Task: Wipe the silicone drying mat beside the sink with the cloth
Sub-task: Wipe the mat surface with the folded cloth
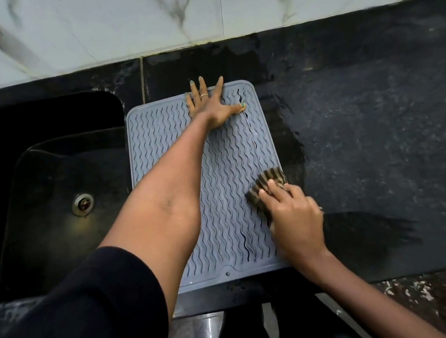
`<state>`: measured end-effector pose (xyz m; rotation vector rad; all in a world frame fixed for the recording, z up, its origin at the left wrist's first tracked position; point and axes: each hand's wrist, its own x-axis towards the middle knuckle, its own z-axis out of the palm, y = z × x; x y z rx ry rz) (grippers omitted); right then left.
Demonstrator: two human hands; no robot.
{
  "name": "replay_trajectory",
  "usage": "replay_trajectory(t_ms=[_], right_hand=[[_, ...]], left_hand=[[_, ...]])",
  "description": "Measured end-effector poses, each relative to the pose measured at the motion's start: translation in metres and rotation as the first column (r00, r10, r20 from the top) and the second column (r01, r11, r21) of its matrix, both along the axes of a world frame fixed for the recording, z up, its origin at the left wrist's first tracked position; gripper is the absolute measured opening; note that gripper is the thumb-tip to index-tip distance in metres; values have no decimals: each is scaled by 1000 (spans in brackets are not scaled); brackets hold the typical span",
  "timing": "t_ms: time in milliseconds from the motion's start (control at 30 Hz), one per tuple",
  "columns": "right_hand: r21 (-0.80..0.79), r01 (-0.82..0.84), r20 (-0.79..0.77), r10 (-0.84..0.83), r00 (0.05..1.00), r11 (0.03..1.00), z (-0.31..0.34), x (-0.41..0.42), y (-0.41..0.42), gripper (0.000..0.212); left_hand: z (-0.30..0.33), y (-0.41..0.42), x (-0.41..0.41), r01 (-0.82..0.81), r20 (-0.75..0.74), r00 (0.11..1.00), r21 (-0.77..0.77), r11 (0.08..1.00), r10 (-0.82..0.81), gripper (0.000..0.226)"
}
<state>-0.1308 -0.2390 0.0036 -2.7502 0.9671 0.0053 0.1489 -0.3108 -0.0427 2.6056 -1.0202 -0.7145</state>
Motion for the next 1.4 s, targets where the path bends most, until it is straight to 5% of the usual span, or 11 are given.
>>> replay_trajectory(t_ms=[133,233,400,533,767,933,1033,1100,1233,1400], right_hand=[[230,236,169,-277,946,944,26,47,-43,36],[168,228,347,-274,897,959,22,107,-78,42],[100,80,159,-95,983,992,-30,161,-101,61],[27,166,243,-168,955,986,-44,152,-91,62],[-70,252,361,-211,909,965,-40,58,-5,47],[-121,249,249,-213,945,961,-32,-12,44,57],[-61,274,195,-257,946,960,-15,-12,38,41],[30,343,251,-340,906,939,1,14,13,29],[65,336,454,-328,829,940,11,99,-48,40],[2,91,114,-91,989,996,-24,164,-79,51]], left_hand=[[1,1,2,0,-18,1000,6,1000,0,94],[-1,0,2,24,16,1000,37,999,-25,85],[-9,-2,5,25,74,997,49,998,-29,73],[-13,-2,2,64,88,994,66,996,-70,74],[-7,1,0,89,52,994,64,994,-92,83],[1,-2,0,75,38,996,97,992,-79,81],[-1,-5,-6,61,68,995,112,992,-69,77],[-3,-2,-6,62,118,990,79,995,-71,75],[-3,12,-2,156,119,982,-46,987,-149,63],[-12,41,-4,254,242,943,-85,963,-227,58]])
